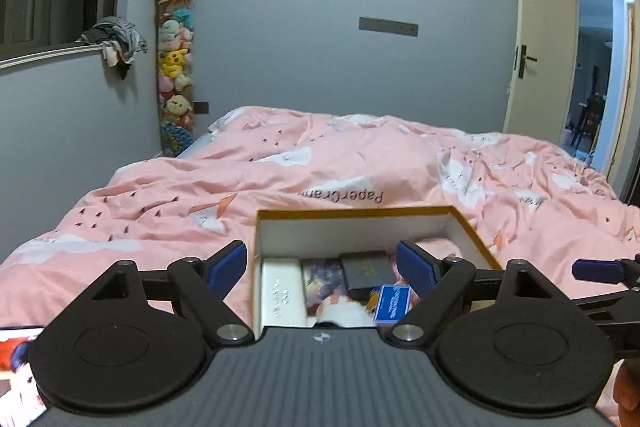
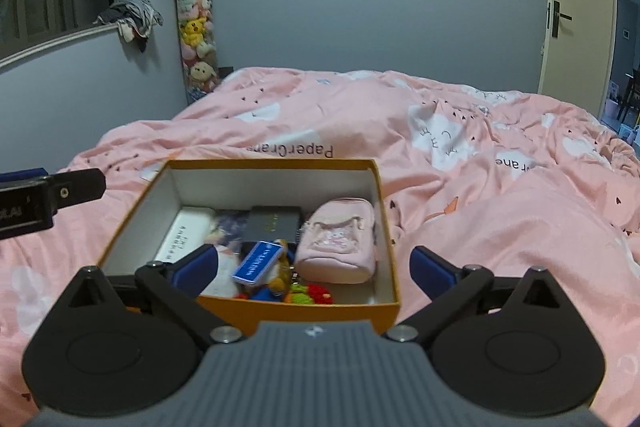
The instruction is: Organize objects
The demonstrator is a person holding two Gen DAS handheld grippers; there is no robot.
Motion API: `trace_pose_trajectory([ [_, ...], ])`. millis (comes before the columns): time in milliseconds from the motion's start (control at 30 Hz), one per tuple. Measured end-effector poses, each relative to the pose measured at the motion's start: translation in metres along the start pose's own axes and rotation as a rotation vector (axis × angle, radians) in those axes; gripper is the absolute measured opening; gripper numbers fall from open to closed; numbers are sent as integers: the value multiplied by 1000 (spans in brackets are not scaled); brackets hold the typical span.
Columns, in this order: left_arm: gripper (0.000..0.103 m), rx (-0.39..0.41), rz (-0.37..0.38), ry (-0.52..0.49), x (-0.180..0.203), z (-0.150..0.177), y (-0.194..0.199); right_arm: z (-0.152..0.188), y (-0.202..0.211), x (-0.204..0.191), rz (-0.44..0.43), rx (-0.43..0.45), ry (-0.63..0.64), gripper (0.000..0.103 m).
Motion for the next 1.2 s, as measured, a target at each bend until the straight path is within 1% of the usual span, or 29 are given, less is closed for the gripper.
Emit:
trace_pose_trajectory([
  [67,99,-31,-16,-5,-3,7,-1,3,3,-7,-1,-4,24,102],
  [167,99,-95,-5,29,-10,21,-5,10,1,-15,46,-31,76,102],
  [233,99,-130,7,57,-13,30,-9,15,0,-18,65,-42,88,102],
  [300,99,-171,3,87,-16,39,-14,18,-2,-20,61,-57,84,102],
  [400,99,-209,-12,79,-15,50,-20,21,-6,-22,57,-80,76,102],
  [500,99,-229,-17,83,-16,55,-24,23,-11,-23,61,-96,76,102],
  [633,99,-256,-47,74,-18,63,-31,28,-21,-24,42,-118,63,102],
  [767,99,-292,-39,60,-13,73,-40,34,-33,-24,26,-129,67,102],
  [933,99,-318,-52,42,-12,83,-52,42,-49,-18,25,-157,42,102],
  [1033,99,-314,-59,30,-11,85,-56,43,-54,-13,14,-166,11,102],
  [1200,99,-278,-65,13,-7,80,-56,38,-53,-10,7,-122,-5,102],
])
Point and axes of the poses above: each gripper's, at about its wrist camera, not at the fingertips, and y roughly against the way its jaws point, x to its right, z to its underside, the point moved 8 cm from there along -y, roughly the way its jaws point, and after that the axes turned 11 degrees about -x, right-handed, at the moved point
